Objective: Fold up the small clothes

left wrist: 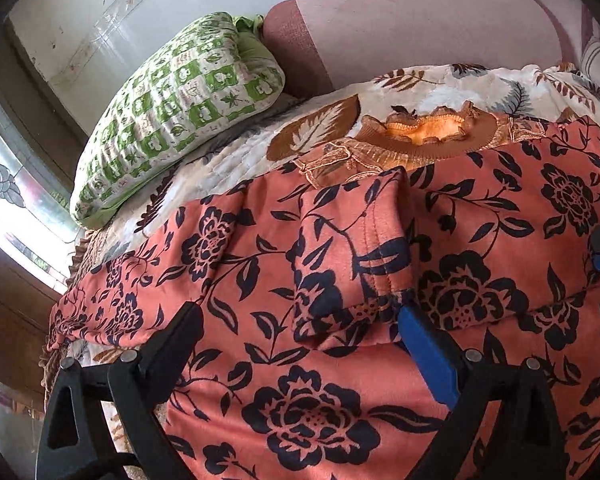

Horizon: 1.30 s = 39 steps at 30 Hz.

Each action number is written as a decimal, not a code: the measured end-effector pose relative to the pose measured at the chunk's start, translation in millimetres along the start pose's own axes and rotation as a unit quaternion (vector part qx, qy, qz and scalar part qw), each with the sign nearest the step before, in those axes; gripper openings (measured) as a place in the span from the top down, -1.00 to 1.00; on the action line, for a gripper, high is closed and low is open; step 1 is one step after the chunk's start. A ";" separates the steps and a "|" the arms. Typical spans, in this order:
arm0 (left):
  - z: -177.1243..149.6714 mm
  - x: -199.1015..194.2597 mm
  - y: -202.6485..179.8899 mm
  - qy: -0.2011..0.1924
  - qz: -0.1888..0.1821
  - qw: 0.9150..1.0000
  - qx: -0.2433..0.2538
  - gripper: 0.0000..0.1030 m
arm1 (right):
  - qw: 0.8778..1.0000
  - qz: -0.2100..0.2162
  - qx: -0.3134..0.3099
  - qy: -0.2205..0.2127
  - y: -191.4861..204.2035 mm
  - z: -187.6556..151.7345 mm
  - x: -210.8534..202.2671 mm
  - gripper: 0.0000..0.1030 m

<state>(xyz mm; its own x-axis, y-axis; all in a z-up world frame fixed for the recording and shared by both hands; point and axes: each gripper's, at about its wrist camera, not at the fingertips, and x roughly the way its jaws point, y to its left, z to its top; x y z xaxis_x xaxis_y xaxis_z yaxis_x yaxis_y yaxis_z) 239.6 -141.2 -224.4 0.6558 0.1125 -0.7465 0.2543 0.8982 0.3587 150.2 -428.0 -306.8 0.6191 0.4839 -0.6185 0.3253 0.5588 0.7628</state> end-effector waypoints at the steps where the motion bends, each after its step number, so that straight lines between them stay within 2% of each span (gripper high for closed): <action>1: 2.6 4.5 0.2 0.007 -0.002 1.000 -0.003 -0.90 | 1.000 -0.001 -0.003 0.001 0.5 -0.1 0.4 0.33; 3: 7.3 10.7 3.8 0.019 -0.020 1.000 -0.015 -0.82 | 1.000 -0.009 -0.017 -0.005 5.6 -0.6 -0.8 0.34; 4: 8.9 11.5 7.0 0.020 -0.036 0.999 -0.023 -0.62 | 0.999 -0.015 -0.031 -0.015 10.7 -1.3 -3.0 0.33; 5: 9.6 11.7 10.6 0.022 -0.053 0.998 -0.031 -0.33 | 0.998 -0.020 -0.046 -0.024 16.0 -1.8 -5.6 0.32; 6: 9.6 12.6 13.2 0.024 -0.065 0.997 -0.037 -0.17 | 0.997 -0.025 -0.064 -0.030 22.4 -3.0 -6.5 0.32; 8: 10.0 17.7 16.5 0.036 -0.081 0.995 -0.041 0.33 | 0.996 -0.030 -0.086 -0.024 30.7 -4.8 -2.4 0.32; 10: 11.4 23.3 19.8 0.044 -0.088 0.994 -0.047 0.45 | 0.997 -0.038 -0.073 0.008 26.2 -5.7 10.7 0.32; 11: 12.1 24.6 22.3 0.043 -0.092 0.994 -0.051 0.57 | 0.998 -0.025 -0.058 0.011 21.2 -5.7 12.5 0.30; 14: 14.7 26.3 31.2 0.044 -0.114 0.990 -0.068 0.74 | 0.998 0.053 0.004 0.024 7.3 -0.1 4.1 0.30; 15: 15.1 25.1 34.4 0.042 -0.120 0.989 -0.074 0.76 | 0.996 0.082 0.027 0.034 2.9 0.1 1.9 0.17; 16: 15.5 23.8 38.2 0.040 -0.126 0.988 -0.078 0.77 | 0.992 0.111 0.055 0.040 -2.9 -1.3 -1.0 -0.39; 17: 16.0 22.8 42.0 0.038 -0.131 0.987 -0.082 0.78 | 0.987 0.138 0.077 0.041 -8.1 -4.0 -4.1 -0.66; 19: 16.8 22.1 52.2 0.038 -0.135 0.985 -0.097 0.80 | 0.979 0.169 0.097 0.055 -13.1 -10.7 -5.6 -0.66; 21: 17.5 24.4 64.8 0.044 -0.148 0.980 -0.123 0.80 | 0.979 0.166 0.096 0.067 -12.8 -15.6 -4.5 -0.66; 23: 15.7 27.7 77.0 0.051 -0.159 0.974 -0.153 0.80 | 0.985 0.143 0.083 0.042 -11.7 -16.4 -8.9 -0.63; 25: 11.9 30.9 88.0 0.061 -0.163 0.968 -0.180 0.80 | 0.990 0.129 0.056 -0.009 -5.5 -10.0 -22.0 -0.63; 27: 7.1 34.2 96.8 0.070 -0.162 0.965 -0.196 0.80 | 0.995 0.092 0.021 -0.043 1.5 -1.6 -31.2 -0.58; 28: 4.7 36.3 100.9 0.076 -0.164 0.962 -0.204 0.80 | 0.997 0.052 0.000 -0.061 4.4 2.6 -33.3 -0.47; 29: 2.0 39.1 105.3 0.081 -0.169 0.959 -0.214 0.80 | 0.997 0.014 -0.019 -0.072 5.9 8.2 -34.0 -0.27; 30: -0.8 41.2 109.2 0.088 -0.174 0.955 -0.225 0.80 | 0.997 -0.028 -0.032 -0.067 5.5 10.4 -28.2 -0.11; 31: -4.0 43.0 113.0 0.093 -0.179 0.951 -0.235 0.80 | 0.996 -0.063 -0.038 -0.049 2.8 12.3 -19.5 0.42; 32: -7.0 43.9 115.7 0.095 -0.186 0.947 -0.244 0.80 | 0.995 -0.087 -0.041 -0.032 -1.6 12.9 -10.3 0.68; 34: -12.8 45.5 119.7 0.100 -0.194 0.942 -0.255 0.80 | 0.994 -0.091 -0.041 -0.037 -3.1 15.4 -8.9 0.82; 39: -28.0 46.7 128.7 0.114 -0.199 0.936 -0.267 0.80 | 0.992 -0.108 -0.064 -0.028 1.2 17.4 -7.1 0.82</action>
<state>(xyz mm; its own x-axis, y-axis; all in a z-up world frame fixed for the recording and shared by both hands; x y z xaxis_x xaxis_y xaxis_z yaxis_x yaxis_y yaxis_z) 283.1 -8.5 -228.7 0.3997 -0.2427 -0.8839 0.0144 0.9658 -0.2587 158.7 -442.5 -298.2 0.5846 0.3081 -0.7505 0.3636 0.7274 0.5819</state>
